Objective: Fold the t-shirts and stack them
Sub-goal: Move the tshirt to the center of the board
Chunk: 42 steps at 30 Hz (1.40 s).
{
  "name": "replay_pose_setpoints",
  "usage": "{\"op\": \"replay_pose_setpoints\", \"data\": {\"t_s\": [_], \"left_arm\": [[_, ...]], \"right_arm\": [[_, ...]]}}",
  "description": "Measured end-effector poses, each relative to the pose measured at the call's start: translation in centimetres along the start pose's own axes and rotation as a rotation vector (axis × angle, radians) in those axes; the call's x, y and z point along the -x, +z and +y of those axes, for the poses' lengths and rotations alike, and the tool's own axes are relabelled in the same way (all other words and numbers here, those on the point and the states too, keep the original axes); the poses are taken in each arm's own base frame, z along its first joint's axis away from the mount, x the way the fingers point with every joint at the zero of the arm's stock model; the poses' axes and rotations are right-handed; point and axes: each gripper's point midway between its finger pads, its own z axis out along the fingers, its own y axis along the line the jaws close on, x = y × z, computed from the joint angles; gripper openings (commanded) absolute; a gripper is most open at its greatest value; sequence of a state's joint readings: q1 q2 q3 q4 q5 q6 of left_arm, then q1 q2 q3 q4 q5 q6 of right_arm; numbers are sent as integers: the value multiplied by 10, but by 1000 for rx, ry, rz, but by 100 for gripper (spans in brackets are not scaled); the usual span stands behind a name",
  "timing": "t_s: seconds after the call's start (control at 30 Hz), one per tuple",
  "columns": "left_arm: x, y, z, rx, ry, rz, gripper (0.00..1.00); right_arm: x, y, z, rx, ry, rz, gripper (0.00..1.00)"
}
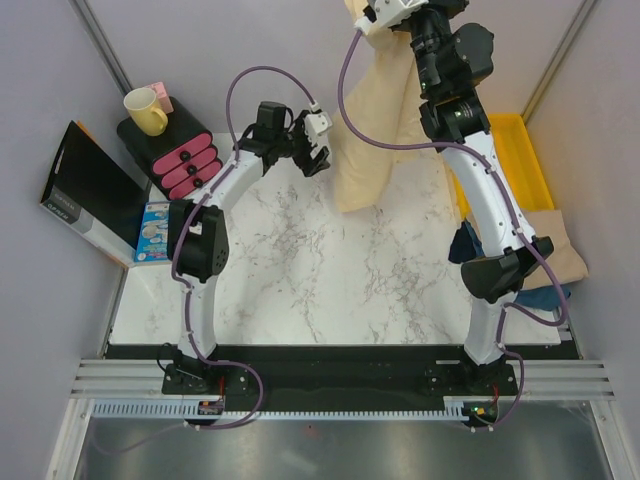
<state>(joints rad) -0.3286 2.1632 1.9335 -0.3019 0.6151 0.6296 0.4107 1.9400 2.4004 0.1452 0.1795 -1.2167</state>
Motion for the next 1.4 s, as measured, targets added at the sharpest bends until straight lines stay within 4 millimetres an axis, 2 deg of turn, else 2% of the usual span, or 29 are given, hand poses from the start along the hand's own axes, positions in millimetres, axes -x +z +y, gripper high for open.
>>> {"op": "replay_pose_setpoints", "data": {"t_s": [0.03, 0.1, 0.17, 0.2, 0.23, 0.33, 0.37, 0.4, 0.43, 0.5, 0.53, 0.63, 0.83, 0.93, 1.1, 1.17, 1.27, 1.33, 1.4], "left_arm": [[-3, 2, -5, -11, -15, 1, 88], [-7, 7, -12, -31, -38, -1, 85], [-9, 11, -17, -43, -58, -5, 64], [-8, 14, -20, -49, -69, -13, 43], [-7, 17, -23, -57, -80, -22, 2], [-6, 29, -30, -77, -117, -48, 2], [-6, 33, -33, -85, -131, -57, 3], [-7, 38, -36, -92, -150, -59, 13], [-7, 40, -39, -97, -163, -61, 39], [-8, 45, -45, -110, -197, -61, 67], [-8, 45, -48, -119, -207, -63, 85], [-8, 45, -60, -159, -226, -80, 97], [-23, 34, -100, -269, -268, -64, 100], [-20, 32, -116, -315, -265, -74, 100], [-19, 30, -135, -360, -264, -74, 100], [-22, 30, -136, -347, -262, -63, 100], [-30, 22, -132, -282, -252, -42, 100], [-35, 10, -128, -226, -243, -32, 100], [-39, -10, -116, -126, -225, -22, 100]], "right_arm": [[4, 0, -11, -33, -21, -14, 0], [9, 0, -21, -63, -35, -26, 0], [12, -2, -29, -86, -42, -31, 0], [13, -5, -30, -88, -42, -32, 0], [12, -8, -29, -83, -42, -26, 0], [8, -15, -22, -64, -42, 2, 0], [5, -16, -20, -59, -41, 14, 0], [3, -17, -18, -57, -41, 23, 0], [0, -18, -16, -55, -42, 37, 0], [-5, -19, -12, -49, -46, 61, 0], [-7, -19, -12, -49, -49, 70, 0], [-11, -20, -13, -54, -61, 91, 0], [-14, -18, -17, -91, -86, 108, 0], [-16, -13, -13, -107, -90, 112, 0], [-13, -9, 12, -81, -75, 113, 0], [-2, -8, 24, -62, -57, 95, 0], [29, -8, 41, -35, -10, 47, 0], [52, -10, 48, -24, 19, 10, 0], [74, -14, 50, -21, 54, -25, 0]]}}
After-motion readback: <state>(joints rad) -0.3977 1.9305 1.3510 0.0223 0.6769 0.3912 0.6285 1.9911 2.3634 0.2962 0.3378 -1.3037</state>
